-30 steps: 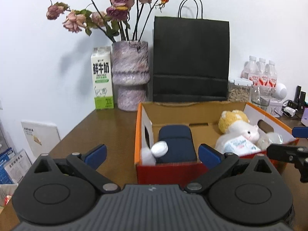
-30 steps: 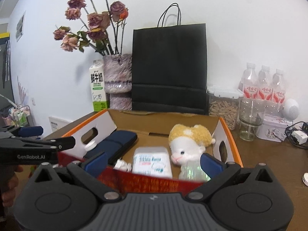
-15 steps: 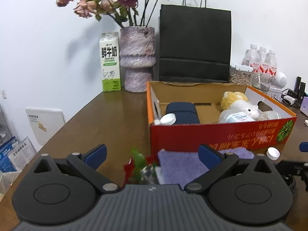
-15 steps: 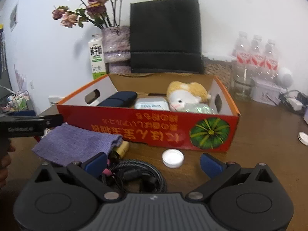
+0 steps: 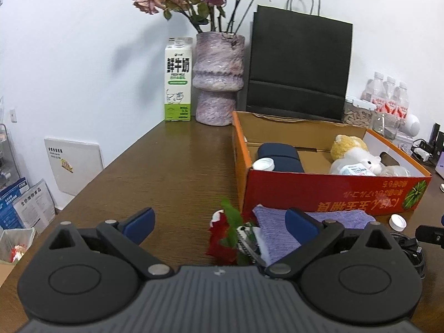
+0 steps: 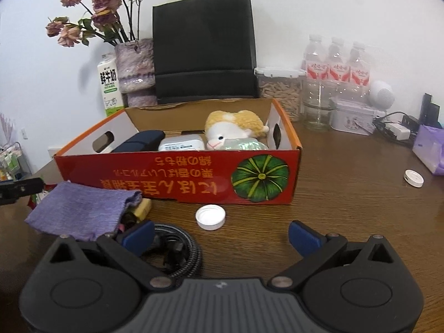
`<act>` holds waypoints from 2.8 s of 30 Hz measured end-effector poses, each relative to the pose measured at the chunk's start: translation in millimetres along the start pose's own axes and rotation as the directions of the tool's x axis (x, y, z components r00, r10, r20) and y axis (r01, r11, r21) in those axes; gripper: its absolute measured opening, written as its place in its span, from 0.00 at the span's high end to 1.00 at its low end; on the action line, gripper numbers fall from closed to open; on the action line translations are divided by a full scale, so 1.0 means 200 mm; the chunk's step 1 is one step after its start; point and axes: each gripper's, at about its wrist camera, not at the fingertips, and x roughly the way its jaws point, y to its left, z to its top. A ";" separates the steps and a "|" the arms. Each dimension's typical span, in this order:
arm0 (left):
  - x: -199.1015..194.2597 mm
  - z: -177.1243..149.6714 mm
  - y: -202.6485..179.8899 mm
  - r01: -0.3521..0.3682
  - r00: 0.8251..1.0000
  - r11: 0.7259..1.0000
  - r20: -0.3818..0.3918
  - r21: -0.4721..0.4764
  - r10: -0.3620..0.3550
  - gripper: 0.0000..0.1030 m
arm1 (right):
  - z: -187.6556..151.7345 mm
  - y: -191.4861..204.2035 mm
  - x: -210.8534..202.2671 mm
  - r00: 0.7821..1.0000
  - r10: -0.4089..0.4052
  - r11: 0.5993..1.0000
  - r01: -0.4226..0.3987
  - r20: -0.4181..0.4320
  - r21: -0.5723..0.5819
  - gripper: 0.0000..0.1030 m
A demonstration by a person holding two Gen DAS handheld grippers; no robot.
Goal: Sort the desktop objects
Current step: 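Withdraw both tools toward the red rose and the white cap on the table, then grasp the white cap with the right tool while the left tool grasps the red rose, then carry the red rose and white cap over the box with both tools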
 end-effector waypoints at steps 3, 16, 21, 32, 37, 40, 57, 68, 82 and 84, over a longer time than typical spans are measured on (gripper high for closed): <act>0.00 0.01 0.03 -0.010 1.000 1.000 0.001 -0.014 0.010 0.10 | 0.00 0.00 0.01 1.000 -0.013 1.000 0.013 -0.001 -0.015 0.00; 0.00 0.02 0.09 -0.004 1.000 0.998 -0.006 -0.056 0.004 0.17 | 0.08 0.02 0.19 0.998 0.013 0.999 -0.016 -0.057 -0.043 0.35; 0.01 0.01 0.10 -0.004 1.000 0.998 -0.017 -0.056 0.003 0.16 | 0.07 0.03 0.24 0.997 0.013 0.998 -0.018 -0.079 -0.060 0.73; 0.05 -0.02 0.10 0.036 0.997 0.998 -0.073 -0.054 -0.040 0.21 | 0.04 0.04 0.19 0.998 0.034 0.997 -0.038 -0.061 -0.065 0.73; 0.10 -0.03 0.11 0.076 0.991 0.993 -0.105 -0.088 -0.085 0.34 | 0.03 0.04 0.19 0.997 0.035 0.997 -0.039 -0.062 -0.061 0.73; 0.11 -0.03 0.11 0.110 0.986 0.988 -0.113 -0.108 -0.122 0.43 | 0.03 0.04 0.19 0.998 0.036 0.997 -0.039 -0.060 -0.059 0.73; 0.12 -0.03 0.07 0.128 0.986 0.988 -0.092 -0.089 -0.137 0.71 | 0.02 0.04 0.19 0.998 0.032 0.997 -0.036 -0.055 -0.067 0.73; 0.01 -0.01 0.04 0.067 0.998 0.998 0.014 -0.021 -0.067 0.72 | 0.03 0.04 0.10 0.999 0.037 0.997 -0.036 0.016 -0.073 0.73; -0.04 0.26 -0.15 0.119 0.977 0.990 0.169 0.078 -0.131 0.72 | 0.27 0.14 0.00 0.979 0.089 0.988 -0.063 0.185 -0.143 0.73; 0.00 0.32 -0.21 0.130 0.974 0.988 0.175 0.085 -0.144 0.72 | 0.33 0.16 0.02 0.972 0.098 0.987 -0.067 0.213 -0.149 0.73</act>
